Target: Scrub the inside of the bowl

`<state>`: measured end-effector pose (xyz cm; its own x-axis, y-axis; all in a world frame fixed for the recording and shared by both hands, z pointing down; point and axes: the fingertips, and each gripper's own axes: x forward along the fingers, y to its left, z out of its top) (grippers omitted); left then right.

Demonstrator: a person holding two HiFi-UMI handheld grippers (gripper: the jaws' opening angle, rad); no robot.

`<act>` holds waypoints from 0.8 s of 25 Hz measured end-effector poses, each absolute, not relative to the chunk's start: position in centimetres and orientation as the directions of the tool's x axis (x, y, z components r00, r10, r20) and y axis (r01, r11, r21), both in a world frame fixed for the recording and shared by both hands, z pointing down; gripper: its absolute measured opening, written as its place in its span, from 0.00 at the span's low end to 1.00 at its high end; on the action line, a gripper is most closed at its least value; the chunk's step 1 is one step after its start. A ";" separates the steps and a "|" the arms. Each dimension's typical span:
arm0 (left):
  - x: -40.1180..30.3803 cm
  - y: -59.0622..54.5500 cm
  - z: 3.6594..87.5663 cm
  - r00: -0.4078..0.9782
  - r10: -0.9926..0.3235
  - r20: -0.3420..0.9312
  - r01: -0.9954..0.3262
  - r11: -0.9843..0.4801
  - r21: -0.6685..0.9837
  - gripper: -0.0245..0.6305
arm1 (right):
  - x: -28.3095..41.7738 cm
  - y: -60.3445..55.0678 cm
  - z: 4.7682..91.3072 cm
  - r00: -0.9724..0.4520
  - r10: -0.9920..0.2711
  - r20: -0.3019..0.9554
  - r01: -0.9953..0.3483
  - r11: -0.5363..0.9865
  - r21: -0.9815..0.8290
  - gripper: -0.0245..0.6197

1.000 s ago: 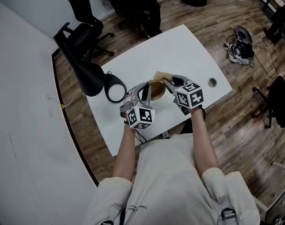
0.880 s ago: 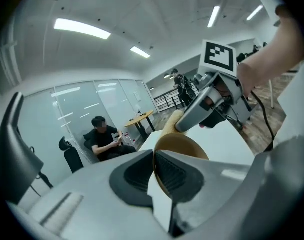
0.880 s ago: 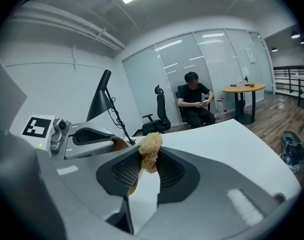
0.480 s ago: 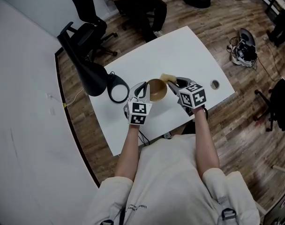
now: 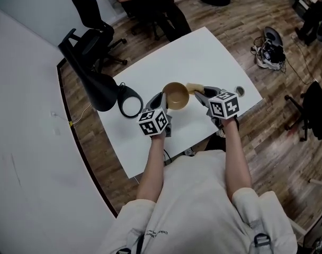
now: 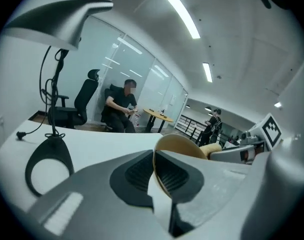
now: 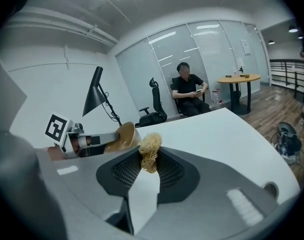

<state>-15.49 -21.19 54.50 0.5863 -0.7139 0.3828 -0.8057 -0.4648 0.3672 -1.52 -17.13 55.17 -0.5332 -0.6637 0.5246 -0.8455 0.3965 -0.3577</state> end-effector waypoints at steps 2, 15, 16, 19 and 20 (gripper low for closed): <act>-15.9 -21.6 55.0 0.572 -0.724 0.386 -0.809 -0.421 0.410 0.06 | -2.0 -16.7 55.5 -0.535 -0.650 0.540 -0.845 0.412 -0.341 0.20; -16.9 -21.8 57.6 0.560 -0.748 0.357 -0.713 -0.215 0.667 0.06 | -5.3 -15.5 56.4 -0.568 -0.569 0.594 -0.802 0.545 -0.245 0.20; -16.9 -21.8 57.7 0.564 -0.745 0.356 -0.703 -0.207 0.681 0.06 | -5.5 -15.4 56.6 -0.579 -0.562 0.591 -0.795 0.550 -0.255 0.20; -16.7 -21.9 57.6 0.573 -0.744 0.343 -0.671 -0.187 0.717 0.06 | -6.2 -15.0 57.0 -0.610 -0.529 0.590 -0.767 0.582 -0.272 0.20; -16.7 -21.9 57.6 0.577 -0.745 0.335 -0.655 -0.178 0.734 0.06 | -6.5 -14.8 57.0 -0.622 -0.517 0.588 -0.755 0.594 -0.277 0.20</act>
